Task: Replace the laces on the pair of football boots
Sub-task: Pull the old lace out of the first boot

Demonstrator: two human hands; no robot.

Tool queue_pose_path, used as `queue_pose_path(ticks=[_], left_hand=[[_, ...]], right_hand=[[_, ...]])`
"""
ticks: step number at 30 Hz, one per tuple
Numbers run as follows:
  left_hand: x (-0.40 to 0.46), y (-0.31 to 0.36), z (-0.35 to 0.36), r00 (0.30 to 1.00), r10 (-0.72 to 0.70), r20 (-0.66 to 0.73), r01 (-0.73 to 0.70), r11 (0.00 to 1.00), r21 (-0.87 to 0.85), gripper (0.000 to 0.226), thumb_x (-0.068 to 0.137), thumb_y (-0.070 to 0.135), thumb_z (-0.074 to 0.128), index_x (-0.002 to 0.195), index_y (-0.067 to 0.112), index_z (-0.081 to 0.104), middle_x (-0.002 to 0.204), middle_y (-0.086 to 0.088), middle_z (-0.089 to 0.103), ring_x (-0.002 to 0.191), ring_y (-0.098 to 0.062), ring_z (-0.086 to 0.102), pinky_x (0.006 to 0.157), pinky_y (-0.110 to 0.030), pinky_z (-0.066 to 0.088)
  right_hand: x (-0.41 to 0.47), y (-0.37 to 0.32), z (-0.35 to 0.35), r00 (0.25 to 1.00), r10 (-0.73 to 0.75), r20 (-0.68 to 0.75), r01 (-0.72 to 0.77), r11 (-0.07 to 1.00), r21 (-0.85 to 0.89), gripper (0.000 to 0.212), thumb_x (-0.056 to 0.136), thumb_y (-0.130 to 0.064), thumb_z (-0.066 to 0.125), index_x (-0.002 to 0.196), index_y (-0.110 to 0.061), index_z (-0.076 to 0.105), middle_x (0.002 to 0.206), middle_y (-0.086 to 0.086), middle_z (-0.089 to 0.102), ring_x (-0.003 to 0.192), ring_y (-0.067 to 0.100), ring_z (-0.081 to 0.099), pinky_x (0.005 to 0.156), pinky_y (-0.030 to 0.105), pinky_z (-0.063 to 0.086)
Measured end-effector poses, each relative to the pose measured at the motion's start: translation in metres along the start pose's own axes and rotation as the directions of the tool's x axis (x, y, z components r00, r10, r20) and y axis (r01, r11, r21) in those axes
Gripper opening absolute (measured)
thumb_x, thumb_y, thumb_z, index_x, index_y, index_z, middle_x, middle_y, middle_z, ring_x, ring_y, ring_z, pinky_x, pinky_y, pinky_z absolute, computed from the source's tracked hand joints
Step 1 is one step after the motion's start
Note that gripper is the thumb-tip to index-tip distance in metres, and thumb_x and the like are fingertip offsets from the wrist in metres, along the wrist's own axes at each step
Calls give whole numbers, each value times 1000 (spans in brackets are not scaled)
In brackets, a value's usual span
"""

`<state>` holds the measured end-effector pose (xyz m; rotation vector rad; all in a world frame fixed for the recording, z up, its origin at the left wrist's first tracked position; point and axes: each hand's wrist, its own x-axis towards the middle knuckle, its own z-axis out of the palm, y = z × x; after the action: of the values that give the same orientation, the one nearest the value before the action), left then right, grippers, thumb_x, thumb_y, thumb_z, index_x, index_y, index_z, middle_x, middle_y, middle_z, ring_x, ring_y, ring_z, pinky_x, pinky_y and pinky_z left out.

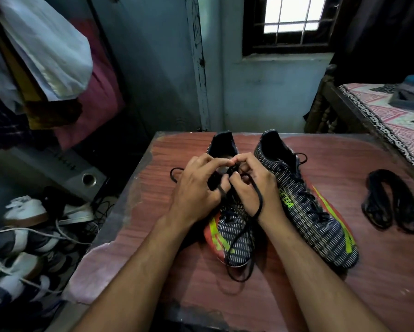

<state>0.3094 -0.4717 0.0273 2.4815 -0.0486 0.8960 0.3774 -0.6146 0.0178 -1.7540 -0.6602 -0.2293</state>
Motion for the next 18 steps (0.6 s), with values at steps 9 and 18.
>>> queue_pose_path(ticks=[9, 18], left_hand=[[-4, -2, -8, 992, -86, 87, 97, 987, -127, 17, 98, 31, 59, 96, 19, 71, 98, 16, 55, 95, -12, 57, 84, -27, 42], [-7, -8, -13, 987, 1, -158, -24, 990, -141, 15, 99, 5, 66, 108, 9, 78, 115, -2, 69, 109, -12, 66, 97, -24, 49]], right_hand=[[0, 7, -5, 998, 27, 51, -34, 990, 140, 18, 84, -19, 61, 96, -34, 61, 73, 8, 62, 54, 31, 59, 54, 48, 53], [-2, 13, -6, 995, 92, 51, -103, 934, 341, 25, 99, 0, 58, 117, -17, 59, 84, 12, 57, 61, 18, 61, 50, 28, 52]])
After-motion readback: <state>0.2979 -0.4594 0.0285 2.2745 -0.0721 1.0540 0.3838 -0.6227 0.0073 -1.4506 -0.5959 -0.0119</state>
